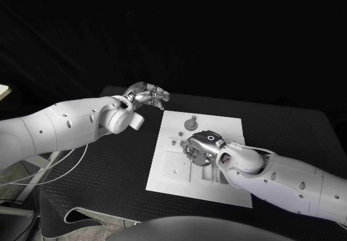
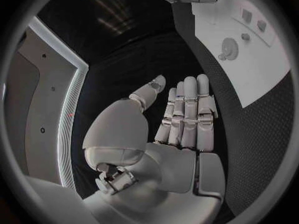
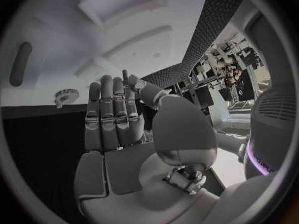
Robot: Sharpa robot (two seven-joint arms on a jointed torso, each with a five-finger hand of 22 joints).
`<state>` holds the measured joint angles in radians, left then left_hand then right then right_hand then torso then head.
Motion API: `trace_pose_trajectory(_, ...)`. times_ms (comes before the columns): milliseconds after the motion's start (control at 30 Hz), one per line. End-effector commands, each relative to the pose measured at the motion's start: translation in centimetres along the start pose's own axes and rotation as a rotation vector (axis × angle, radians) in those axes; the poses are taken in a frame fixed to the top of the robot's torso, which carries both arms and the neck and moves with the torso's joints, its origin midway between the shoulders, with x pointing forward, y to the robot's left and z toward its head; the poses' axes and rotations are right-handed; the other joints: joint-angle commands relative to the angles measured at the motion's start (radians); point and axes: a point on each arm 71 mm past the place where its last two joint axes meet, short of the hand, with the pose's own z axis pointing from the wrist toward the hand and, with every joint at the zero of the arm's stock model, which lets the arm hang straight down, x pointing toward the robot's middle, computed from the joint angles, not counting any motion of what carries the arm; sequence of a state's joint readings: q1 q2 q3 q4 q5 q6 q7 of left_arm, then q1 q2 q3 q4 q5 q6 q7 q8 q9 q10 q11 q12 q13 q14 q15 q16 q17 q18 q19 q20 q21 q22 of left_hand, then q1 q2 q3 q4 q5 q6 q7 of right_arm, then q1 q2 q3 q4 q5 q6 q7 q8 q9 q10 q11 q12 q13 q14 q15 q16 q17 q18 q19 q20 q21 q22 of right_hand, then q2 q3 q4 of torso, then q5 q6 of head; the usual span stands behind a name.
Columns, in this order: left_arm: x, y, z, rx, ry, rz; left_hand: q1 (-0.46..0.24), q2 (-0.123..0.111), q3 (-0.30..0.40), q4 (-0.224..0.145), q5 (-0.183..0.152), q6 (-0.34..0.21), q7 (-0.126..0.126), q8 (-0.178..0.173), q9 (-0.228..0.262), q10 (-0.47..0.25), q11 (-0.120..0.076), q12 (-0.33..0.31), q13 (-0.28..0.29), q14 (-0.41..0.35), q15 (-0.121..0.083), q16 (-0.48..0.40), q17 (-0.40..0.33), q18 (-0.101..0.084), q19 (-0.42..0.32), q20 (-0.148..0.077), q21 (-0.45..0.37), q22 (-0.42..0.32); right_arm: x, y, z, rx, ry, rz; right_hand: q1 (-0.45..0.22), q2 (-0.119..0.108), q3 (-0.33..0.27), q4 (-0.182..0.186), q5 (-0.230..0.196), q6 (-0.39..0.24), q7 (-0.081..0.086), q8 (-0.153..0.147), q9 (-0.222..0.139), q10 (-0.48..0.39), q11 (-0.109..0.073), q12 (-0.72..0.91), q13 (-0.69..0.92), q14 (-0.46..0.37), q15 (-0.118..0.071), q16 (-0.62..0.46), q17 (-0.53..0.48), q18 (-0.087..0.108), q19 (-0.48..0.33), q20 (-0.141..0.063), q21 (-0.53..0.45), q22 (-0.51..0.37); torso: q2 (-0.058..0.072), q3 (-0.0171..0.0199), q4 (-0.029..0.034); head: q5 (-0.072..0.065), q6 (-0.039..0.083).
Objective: Assemble the parts on the task board
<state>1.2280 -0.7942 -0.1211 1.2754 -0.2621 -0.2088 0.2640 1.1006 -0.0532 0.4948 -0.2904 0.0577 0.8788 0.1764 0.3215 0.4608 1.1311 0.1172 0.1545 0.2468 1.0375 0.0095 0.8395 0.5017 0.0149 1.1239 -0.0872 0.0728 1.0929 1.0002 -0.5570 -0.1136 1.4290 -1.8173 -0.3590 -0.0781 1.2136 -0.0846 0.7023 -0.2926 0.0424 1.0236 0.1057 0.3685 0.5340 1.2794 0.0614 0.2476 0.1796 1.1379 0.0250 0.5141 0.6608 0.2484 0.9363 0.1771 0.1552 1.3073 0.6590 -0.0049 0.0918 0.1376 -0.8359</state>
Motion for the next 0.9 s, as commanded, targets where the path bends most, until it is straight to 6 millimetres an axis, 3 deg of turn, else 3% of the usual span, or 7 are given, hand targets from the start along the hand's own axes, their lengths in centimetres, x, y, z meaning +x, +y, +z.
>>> trace_pose_trajectory(33,0.3,-0.2,0.1,0.008,0.013,-0.010,0.004,0.005,-0.007,0.001,-0.003,-0.007,-0.003,-0.004,-0.001,-0.005,0.000,-0.003,-0.001,0.006,0.002,-0.006,0.001,0.012,0.004,0.001,-0.006,-0.002,0.4,0.6,0.1,-0.022,0.013,0.002,-0.006,-0.002,0.006,0.000,0.007,0.005,0.001,0.003,0.001,0.003,-0.001,-0.002,0.001,0.008,-0.001,-0.004,0.001,0.013,0.006,-0.001,-0.003,0.010,0.000,0.0006,-0.0012,0.046,-0.008)
trace_pose_trajectory(167,0.5,-0.2,0.2,0.009,0.017,-0.011,0.004,0.005,-0.007,0.001,-0.003,-0.007,-0.003,-0.004,-0.001,-0.005,0.000,-0.003,-0.001,0.006,0.002,-0.007,0.002,0.012,0.004,0.001,-0.006,-0.002,0.7,0.7,0.1,-0.023,0.017,0.007,-0.006,-0.002,0.006,0.000,0.007,0.005,0.001,0.003,0.001,0.003,-0.001,-0.002,0.001,0.008,-0.001,-0.004,0.001,0.013,0.006,-0.001,-0.003,0.010,-0.001,0.0003,0.0014,0.083,-0.013)
trace_pose_trajectory(367,0.4,-0.2,0.2,0.009,0.015,-0.010,0.004,0.005,-0.007,0.001,-0.003,-0.007,-0.003,-0.004,-0.001,-0.005,0.000,-0.003,-0.001,0.006,0.002,-0.007,0.002,0.012,0.005,0.001,-0.006,-0.003,0.9,0.8,0.1,-0.024,0.023,0.010,-0.006,-0.002,0.006,0.000,0.007,0.005,0.001,0.003,0.001,0.003,-0.001,-0.002,0.001,0.008,-0.001,-0.004,0.001,0.013,0.006,-0.001,-0.003,0.010,-0.001,-0.0008,0.0007,0.099,-0.017)
trace_pose_trajectory(900,0.6,-0.2,0.3,0.009,0.017,-0.010,0.005,0.005,-0.008,0.001,-0.003,-0.007,-0.003,-0.004,-0.001,-0.005,0.000,-0.003,-0.001,0.006,0.002,-0.008,0.003,0.012,0.005,0.001,-0.005,-0.004,1.7,0.8,0.2,-0.022,0.051,0.016,-0.008,0.000,0.006,0.000,0.007,0.003,0.002,0.001,0.003,0.002,0.000,-0.004,0.003,0.007,0.000,-0.006,0.002,0.013,0.005,-0.001,-0.006,0.011,-0.001,0.0008,0.0001,0.097,-0.035)
